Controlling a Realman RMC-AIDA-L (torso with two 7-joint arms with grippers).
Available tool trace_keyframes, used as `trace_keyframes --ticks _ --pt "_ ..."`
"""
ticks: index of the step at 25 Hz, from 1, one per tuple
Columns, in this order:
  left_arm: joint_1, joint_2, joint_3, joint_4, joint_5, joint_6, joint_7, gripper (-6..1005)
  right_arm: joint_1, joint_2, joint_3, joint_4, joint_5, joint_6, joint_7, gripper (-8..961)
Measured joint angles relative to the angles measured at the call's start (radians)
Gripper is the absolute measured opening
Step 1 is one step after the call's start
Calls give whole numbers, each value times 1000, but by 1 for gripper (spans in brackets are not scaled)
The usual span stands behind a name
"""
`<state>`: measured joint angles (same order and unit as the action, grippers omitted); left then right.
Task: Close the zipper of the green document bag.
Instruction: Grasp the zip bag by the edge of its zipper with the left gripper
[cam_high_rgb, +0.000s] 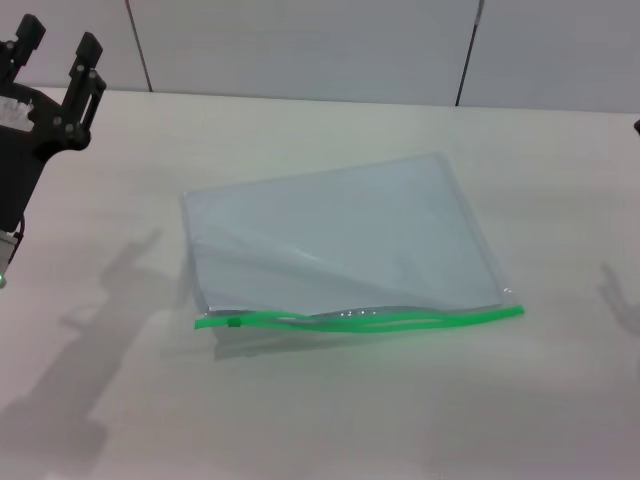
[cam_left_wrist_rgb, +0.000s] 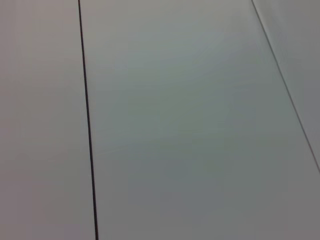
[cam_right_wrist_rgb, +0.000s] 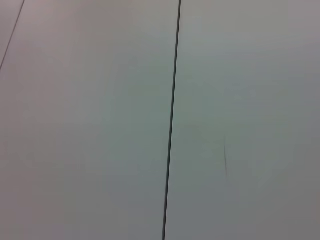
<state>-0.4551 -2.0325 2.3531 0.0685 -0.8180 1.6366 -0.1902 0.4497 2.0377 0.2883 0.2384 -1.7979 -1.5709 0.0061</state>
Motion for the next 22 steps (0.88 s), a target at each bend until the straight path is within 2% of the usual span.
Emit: trace_keyframes --ticks 12,14,15,16,18,19,21,22 --pt "0 1 15 -4 21 -3 0 568 0 0 -1 0 1 0 0 844" --pt "0 5 59 -10 74 -8 0 568 0 0 -1 0 0 0 0 844" --pt "-4 8 112 -29 131 -9 3 568 -1 -1 -1 -1 1 -1 0 844" --pt "-4 8 112 -29 131 -9 3 568 -1 -1 -1 -1 1 -1 0 844" --pt "-19 8 200 -87 246 -4 3 568 -2 -1 -1 -1 3 -2 0 844" --pt "-19 8 200 -87 246 -4 3 568 -2 -1 -2 -2 3 -3 0 844" --pt "-20 11 272 -113 339 1 0 568 -3 -1 -1 -2 3 -3 0 845" --pt "-20 11 272 -113 339 1 0 568 -4 -1 -1 -3 4 -4 0 845"
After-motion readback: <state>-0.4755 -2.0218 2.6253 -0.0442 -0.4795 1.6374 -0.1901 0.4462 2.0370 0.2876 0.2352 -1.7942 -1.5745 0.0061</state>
